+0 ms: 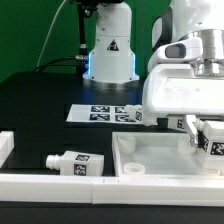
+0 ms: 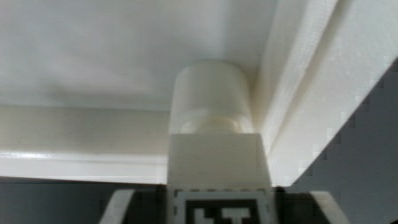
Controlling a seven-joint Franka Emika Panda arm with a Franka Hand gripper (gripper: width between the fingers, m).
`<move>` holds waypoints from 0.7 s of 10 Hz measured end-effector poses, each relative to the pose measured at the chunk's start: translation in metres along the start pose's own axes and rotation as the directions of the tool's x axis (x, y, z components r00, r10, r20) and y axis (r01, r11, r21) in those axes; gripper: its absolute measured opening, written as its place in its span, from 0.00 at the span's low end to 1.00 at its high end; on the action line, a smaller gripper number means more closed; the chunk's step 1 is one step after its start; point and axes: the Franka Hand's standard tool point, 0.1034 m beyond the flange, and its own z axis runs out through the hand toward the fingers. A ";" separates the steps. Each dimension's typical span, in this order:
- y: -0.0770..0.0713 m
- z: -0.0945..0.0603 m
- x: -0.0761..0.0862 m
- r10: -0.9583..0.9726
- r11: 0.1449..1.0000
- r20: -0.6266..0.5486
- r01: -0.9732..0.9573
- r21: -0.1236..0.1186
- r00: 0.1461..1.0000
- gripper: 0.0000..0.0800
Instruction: Assemble one leg
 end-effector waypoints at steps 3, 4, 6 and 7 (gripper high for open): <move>0.000 0.000 -0.001 -0.016 1.000 0.005 0.016 0.000 1.000 0.64; 0.001 0.000 -0.001 -0.019 1.000 0.008 0.019 -0.001 1.000 0.78; 0.021 -0.018 0.022 -0.016 1.000 0.099 0.016 0.004 0.995 0.80; 0.025 -0.026 0.028 -0.003 1.000 0.146 0.002 0.009 0.989 0.81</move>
Offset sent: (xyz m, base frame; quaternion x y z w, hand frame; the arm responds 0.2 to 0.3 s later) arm 0.0000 0.0000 0.0000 0.0000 0.0000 0.0000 1.0000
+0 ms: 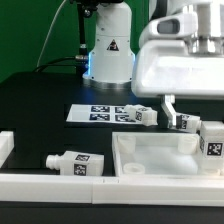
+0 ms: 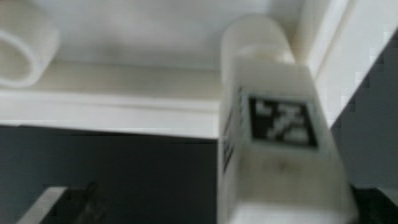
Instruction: Assemble one leg
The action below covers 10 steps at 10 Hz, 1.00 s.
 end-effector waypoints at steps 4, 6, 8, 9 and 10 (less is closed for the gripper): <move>-0.011 0.005 0.003 0.081 0.996 0.328 -0.091 0.014 0.941 0.81; -0.021 0.017 0.001 0.093 0.995 0.370 -0.104 0.009 0.924 0.81; -0.020 0.023 -0.002 0.090 0.995 0.358 -0.098 0.006 0.929 0.81; -0.019 0.023 -0.001 0.091 0.995 0.354 -0.099 0.006 0.931 0.81; -0.019 0.023 -0.001 0.104 0.994 0.354 -0.112 0.001 0.929 0.78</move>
Offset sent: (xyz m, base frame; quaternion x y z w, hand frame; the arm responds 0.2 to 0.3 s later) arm 0.0039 0.0415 -0.0231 0.0563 -0.1970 0.0931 0.9744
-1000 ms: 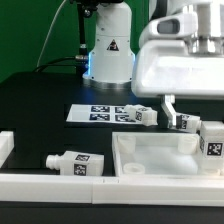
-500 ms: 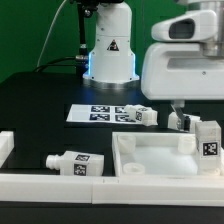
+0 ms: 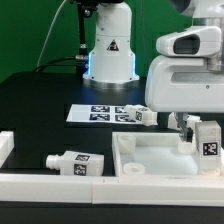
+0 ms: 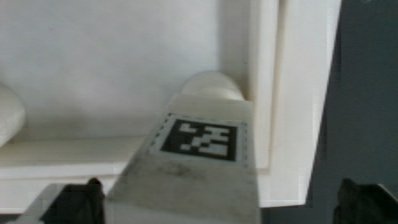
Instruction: Assemble one leg
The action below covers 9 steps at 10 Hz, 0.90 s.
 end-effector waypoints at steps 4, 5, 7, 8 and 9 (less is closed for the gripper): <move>0.000 0.000 0.000 0.146 0.989 0.001 -0.146 0.002 0.989 0.36; -0.001 0.000 0.000 0.206 0.979 0.001 -0.206 0.003 0.979 0.36; 0.000 0.001 0.000 0.330 0.944 -0.003 -0.330 0.002 0.944 0.36; 0.000 0.002 0.002 0.468 0.884 -0.037 -0.468 0.012 0.883 0.36; 0.001 0.001 0.002 0.571 0.821 -0.047 -0.570 0.018 0.820 0.36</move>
Offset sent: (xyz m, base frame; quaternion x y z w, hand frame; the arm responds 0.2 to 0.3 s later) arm 0.0000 0.0000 0.0000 0.0000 0.0000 0.1938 0.9810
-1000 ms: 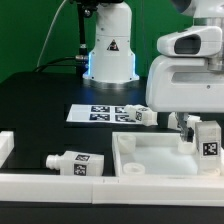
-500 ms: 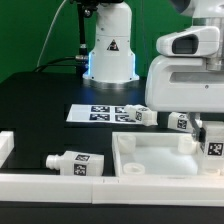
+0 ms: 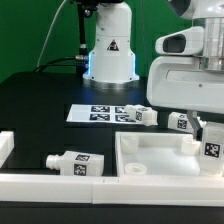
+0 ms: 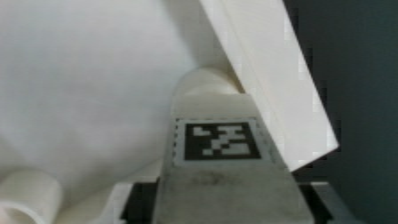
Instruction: Assemble one leg
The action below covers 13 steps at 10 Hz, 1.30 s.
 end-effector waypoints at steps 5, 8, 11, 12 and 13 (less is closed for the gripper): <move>0.006 0.001 -0.005 0.706 0.705 0.026 -0.705 0.070 0.708 0.36; 0.006 0.001 -0.005 0.657 0.751 0.022 -0.657 0.070 0.753 0.36; 0.003 -0.002 -0.001 0.128 0.992 0.038 -0.129 0.012 0.991 0.75; 0.002 -0.002 -0.006 0.015 1.000 0.057 -0.015 -0.002 0.998 0.80; 0.003 -0.002 -0.005 -0.044 0.999 0.052 0.044 0.002 0.998 0.80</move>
Offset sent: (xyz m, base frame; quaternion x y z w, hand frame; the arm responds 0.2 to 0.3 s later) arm -0.0035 0.0067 -0.0103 0.1575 0.0218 0.4671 0.8698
